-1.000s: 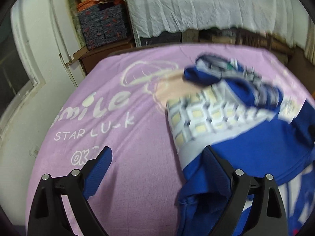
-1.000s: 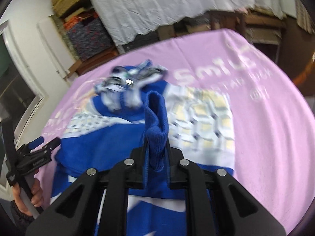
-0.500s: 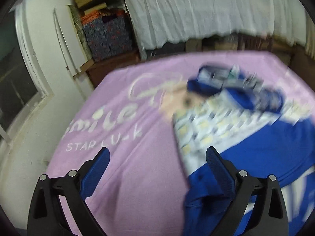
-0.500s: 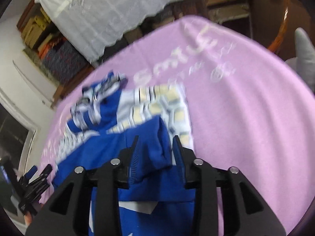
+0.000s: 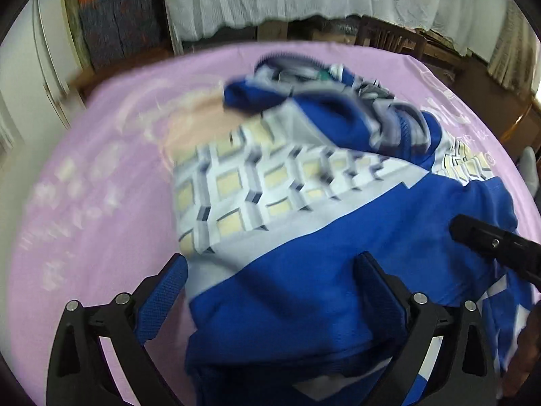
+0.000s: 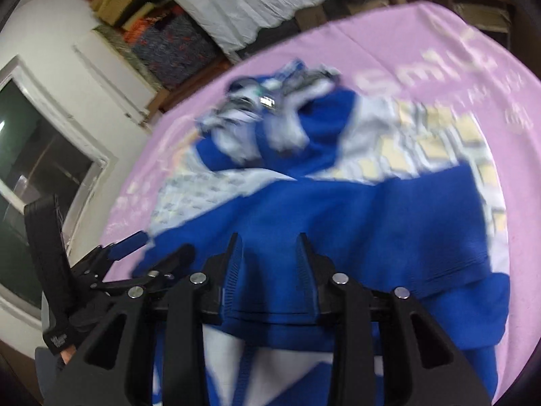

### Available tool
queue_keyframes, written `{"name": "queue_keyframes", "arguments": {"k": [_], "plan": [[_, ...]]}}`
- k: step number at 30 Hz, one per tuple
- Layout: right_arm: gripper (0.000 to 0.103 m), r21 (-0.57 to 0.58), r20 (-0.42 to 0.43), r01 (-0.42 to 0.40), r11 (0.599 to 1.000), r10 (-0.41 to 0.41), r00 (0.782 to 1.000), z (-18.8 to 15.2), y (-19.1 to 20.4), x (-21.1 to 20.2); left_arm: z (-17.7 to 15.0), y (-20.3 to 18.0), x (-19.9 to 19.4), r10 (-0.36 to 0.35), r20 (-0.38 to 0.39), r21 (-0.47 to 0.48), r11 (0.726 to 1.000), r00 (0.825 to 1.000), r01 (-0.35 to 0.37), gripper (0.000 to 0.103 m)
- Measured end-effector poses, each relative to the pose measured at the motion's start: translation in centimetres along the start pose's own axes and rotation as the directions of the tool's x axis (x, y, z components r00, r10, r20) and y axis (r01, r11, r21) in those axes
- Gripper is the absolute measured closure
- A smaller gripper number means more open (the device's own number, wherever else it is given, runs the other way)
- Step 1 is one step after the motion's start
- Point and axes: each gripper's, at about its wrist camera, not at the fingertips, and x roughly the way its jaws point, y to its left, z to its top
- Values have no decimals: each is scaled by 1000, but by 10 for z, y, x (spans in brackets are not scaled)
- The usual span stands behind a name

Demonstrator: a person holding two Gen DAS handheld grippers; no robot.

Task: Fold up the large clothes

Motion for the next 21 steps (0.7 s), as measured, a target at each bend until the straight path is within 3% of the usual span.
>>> {"name": "queue_keyframes", "arguments": {"k": [1,5,8,12,14,16,18,21], "plan": [[86,21,1,-5,1000,5,1000,1,-10,0,1,1,-1,-6,-4,-4,1000,1000,6,3],[87,107,61,2,994,-9,998,5,-43,-23,0,5,-2,-16,-15,-10,1000,1000,16,3],[99,158,79,-10,987,-3,997,3,-61,-35,-1,11,-3,-33,-21,-28,999,999,33,3],[89,174,168,18,985,-48,985,-1,-68,-62,-4,20,-24,-11,43,-63,998,999,13,4],[88,155,219,-60,986,25,975,-5,-66,-81,-5,22,-39,-11,94,-67,998,996,18,4],[88,121,238,-75,990,44,970,-8,-63,-88,-9,20,-56,-31,152,-55,998,988,40,4],[88,86,231,-60,995,38,972,-12,-58,-90,-14,15,-64,-37,179,-28,999,983,42,4],[88,90,169,-46,995,31,985,-12,-61,-77,-18,0,-47,-5,124,34,999,992,1,4]]}}
